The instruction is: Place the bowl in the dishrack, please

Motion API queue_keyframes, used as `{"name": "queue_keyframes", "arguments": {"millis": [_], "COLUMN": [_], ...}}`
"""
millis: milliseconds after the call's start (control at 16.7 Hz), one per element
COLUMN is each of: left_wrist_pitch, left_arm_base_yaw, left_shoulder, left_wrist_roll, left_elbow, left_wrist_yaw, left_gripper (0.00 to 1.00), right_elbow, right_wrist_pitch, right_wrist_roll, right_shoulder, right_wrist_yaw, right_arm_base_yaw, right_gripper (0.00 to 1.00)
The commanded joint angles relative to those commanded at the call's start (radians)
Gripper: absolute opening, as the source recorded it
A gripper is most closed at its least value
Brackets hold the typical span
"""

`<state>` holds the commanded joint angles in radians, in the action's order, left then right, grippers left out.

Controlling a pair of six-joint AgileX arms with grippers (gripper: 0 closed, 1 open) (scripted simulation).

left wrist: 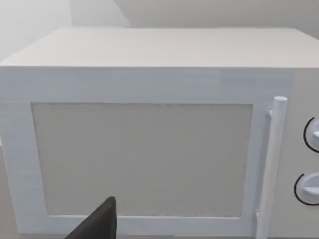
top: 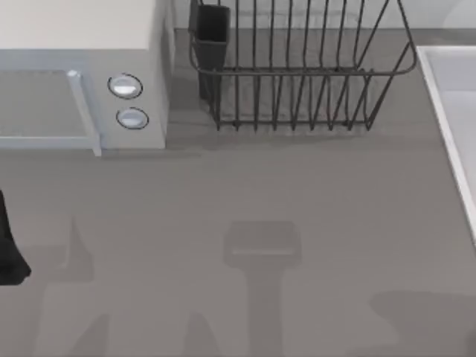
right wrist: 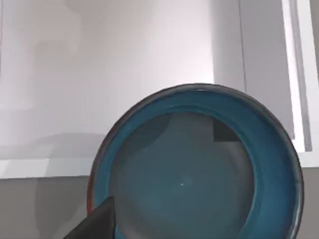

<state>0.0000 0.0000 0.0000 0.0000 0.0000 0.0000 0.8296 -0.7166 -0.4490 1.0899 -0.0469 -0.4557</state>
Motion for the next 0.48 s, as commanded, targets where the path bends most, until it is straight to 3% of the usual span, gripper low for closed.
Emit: {"name": "queue_keyframes", "arguments": {"millis": [480], "left_wrist_pitch": [0.000], "left_arm_base_yaw": [0.000], "left_shoulder": [0.000], "left_wrist_roll": [0.000], "left_elbow": [0.000], "left_wrist_yaw": [0.000], "left_gripper": [1.00], "right_elbow": [0.429], "right_wrist_pitch": [-0.349], "right_wrist_roll": [-0.223], "right_shoulder": [0.529], "right_wrist_yaw": [-0.028], "right_arm_base_yaw": [-0.231], "right_gripper": [1.00]}}
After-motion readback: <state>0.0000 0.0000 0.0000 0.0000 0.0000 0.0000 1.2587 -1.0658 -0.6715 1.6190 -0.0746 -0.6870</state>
